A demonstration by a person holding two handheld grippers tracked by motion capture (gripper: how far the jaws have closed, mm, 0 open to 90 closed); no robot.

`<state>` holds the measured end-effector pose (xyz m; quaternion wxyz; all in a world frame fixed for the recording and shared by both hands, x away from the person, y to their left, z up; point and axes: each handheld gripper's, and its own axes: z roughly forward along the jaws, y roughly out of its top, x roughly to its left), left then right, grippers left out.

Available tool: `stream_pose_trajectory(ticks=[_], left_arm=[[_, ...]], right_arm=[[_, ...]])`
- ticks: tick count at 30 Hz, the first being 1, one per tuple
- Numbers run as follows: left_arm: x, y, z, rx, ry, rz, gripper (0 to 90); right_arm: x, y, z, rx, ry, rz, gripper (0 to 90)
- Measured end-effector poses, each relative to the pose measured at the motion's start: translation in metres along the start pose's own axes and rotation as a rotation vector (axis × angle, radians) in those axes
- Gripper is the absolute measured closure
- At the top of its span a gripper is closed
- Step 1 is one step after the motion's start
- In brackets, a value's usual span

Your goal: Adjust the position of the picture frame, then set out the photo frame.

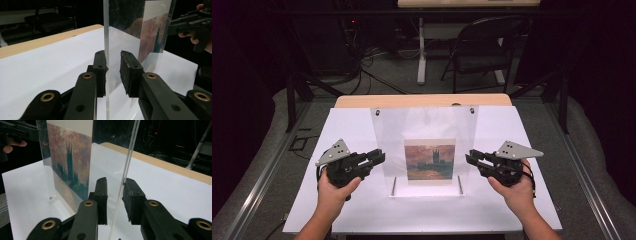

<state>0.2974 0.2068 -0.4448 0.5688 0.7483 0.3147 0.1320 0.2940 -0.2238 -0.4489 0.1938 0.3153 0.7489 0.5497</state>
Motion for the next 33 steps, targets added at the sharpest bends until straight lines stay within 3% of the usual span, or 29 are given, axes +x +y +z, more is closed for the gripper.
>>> stream_pose_trajectory(ticks=[4,15,20,29,33], left_arm=[[-0.001,-0.006,-0.004,0.011,0.013,0.019,77.5],[0.002,-0.02,-0.008,0.004,0.005,-0.012,76.7],[0.0,-0.02,-0.009,0.004,-0.011,-0.01,76.2],[0.004,-0.027,-0.015,-0.014,0.018,-0.042,75.4],[0.007,-0.033,-0.021,-0.021,0.038,-0.065,74.4]], right_arm=[[0.001,-0.003,-0.001,0.003,0.002,0.007,74.6],[0.0,-0.014,-0.001,0.003,0.005,0.048,70.4],[0.0,-0.015,-0.003,0.007,0.002,0.041,70.2],[-0.001,-0.024,-0.011,-0.001,-0.006,0.063,67.4],[-0.007,-0.031,-0.018,-0.006,-0.025,0.094,65.5]])
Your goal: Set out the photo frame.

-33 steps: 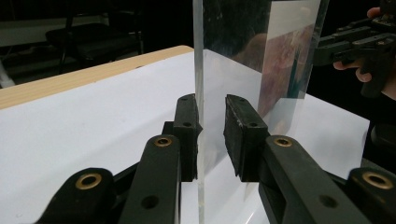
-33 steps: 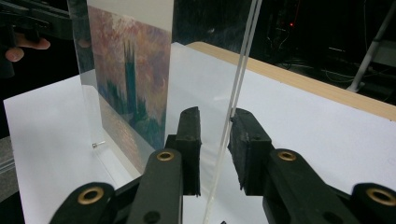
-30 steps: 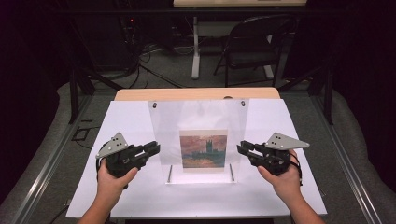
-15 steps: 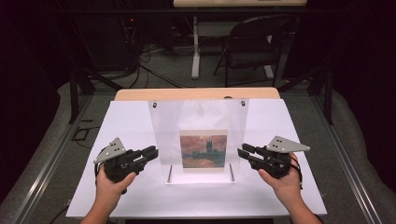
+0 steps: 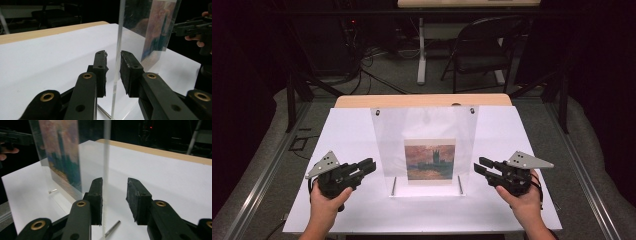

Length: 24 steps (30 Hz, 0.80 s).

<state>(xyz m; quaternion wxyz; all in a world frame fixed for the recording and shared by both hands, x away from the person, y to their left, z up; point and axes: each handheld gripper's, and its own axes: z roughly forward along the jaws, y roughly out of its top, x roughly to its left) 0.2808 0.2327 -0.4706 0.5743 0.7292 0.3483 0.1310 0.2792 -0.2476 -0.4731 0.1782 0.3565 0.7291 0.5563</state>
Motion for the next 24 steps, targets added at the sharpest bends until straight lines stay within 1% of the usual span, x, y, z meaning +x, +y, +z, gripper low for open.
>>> stream_pose_trajectory(ticks=[3,5,7,8,9,10,11,13,14,16,18,19,20,22,24], left_arm=[[0.004,-0.005,-0.005,-0.011,0.025,-0.015,73.3],[0.008,-0.009,-0.007,-0.015,0.043,-0.034,71.6],[0.012,-0.013,-0.009,-0.022,0.072,-0.055,69.7],[0.016,-0.016,-0.01,-0.02,0.092,-0.067,65.8],[0.018,-0.019,-0.01,-0.02,0.109,-0.071,65.8],[0.022,-0.023,-0.009,-0.019,0.129,-0.084,64.5],[0.023,-0.025,-0.009,-0.018,0.135,-0.092,62.1],[0.029,-0.031,-0.006,-0.008,0.167,-0.104,60.2],[0.032,-0.035,-0.005,0.01,0.195,-0.1,58.9],[0.036,-0.04,-0.002,0.026,0.221,-0.101,55.8],[0.039,-0.044,0.0,0.038,0.253,-0.104,52.4],[0.041,-0.046,0.001,0.042,0.267,-0.098,50.8],[0.042,-0.048,0.002,0.046,0.28,-0.093,49.0],[0.045,-0.052,0.004,0.061,0.303,-0.095,48.6],[0.048,-0.055,0.006,0.071,0.309,-0.099,47.5]], right_arm=[[-0.009,-0.007,-0.005,0.012,-0.039,0.02,64.2],[-0.014,-0.011,-0.007,0.026,-0.078,0.023,62.3],[-0.019,-0.016,-0.007,0.044,-0.107,0.026,60.7],[-0.023,-0.021,-0.007,0.054,-0.133,0.032,58.9],[-0.023,-0.021,-0.007,0.054,-0.133,0.032,58.9],[-0.026,-0.023,-0.006,0.06,-0.138,0.041,58.9],[-0.028,-0.026,-0.005,0.066,-0.145,0.053,58.5],[-0.031,-0.028,-0.003,0.076,-0.154,0.053,57.7],[-0.032,-0.03,-0.002,0.077,-0.159,0.057,56.9],[-0.034,-0.032,0.0,0.082,-0.167,0.06,54.5],[-0.037,-0.037,0.003,0.086,-0.186,0.059,51.8],[-0.038,-0.039,0.004,0.088,-0.192,0.061,51.1],[-0.039,-0.043,0.007,0.101,-0.2,0.066,49.7],[-0.039,-0.044,0.007,0.102,-0.204,0.064,48.9],[-0.041,-0.048,0.009,0.118,-0.218,0.056,46.7]])
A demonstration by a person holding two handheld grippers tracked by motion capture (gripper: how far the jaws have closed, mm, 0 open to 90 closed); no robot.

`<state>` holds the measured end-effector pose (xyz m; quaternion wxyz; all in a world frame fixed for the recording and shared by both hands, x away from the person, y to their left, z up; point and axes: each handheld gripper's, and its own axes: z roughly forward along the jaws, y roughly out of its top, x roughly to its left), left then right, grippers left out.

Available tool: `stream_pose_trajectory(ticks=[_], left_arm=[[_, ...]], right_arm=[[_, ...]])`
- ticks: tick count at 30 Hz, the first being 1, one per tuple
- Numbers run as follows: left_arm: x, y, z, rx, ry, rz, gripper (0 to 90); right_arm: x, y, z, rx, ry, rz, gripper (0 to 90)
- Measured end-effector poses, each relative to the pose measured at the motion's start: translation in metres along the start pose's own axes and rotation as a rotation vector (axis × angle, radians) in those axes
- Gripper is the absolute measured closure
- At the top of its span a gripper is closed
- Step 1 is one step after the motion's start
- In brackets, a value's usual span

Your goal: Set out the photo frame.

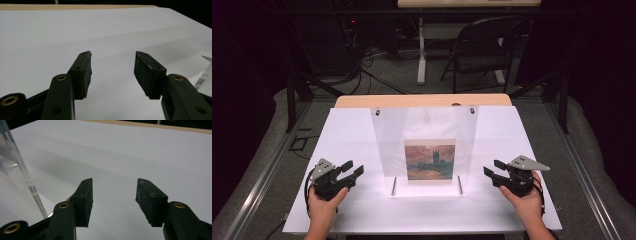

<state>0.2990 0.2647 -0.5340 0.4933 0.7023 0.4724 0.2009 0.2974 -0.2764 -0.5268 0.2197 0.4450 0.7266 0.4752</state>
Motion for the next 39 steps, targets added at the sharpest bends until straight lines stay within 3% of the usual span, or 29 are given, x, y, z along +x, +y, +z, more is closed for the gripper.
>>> stream_pose_trajectory(ticks=[5,16,25,39], left_arm=[[0.002,-0.005,0.002,0.016,0.013,-0.003,46.4],[-0.001,-0.01,0.009,0.055,0.017,0.015,45.6],[0.0,-0.011,0.011,0.081,0.021,0.008,45.3],[0.002,-0.012,0.012,0.082,0.011,-0.017,44.5]], right_arm=[[-0.006,-0.009,0.008,0.039,-0.009,0.028,42.9],[-0.013,-0.016,0.013,0.046,-0.036,0.051,43.2],[-0.012,-0.017,0.014,0.033,-0.028,0.035,41.9],[-0.012,-0.018,0.016,0.044,-0.025,0.042,41.0]])
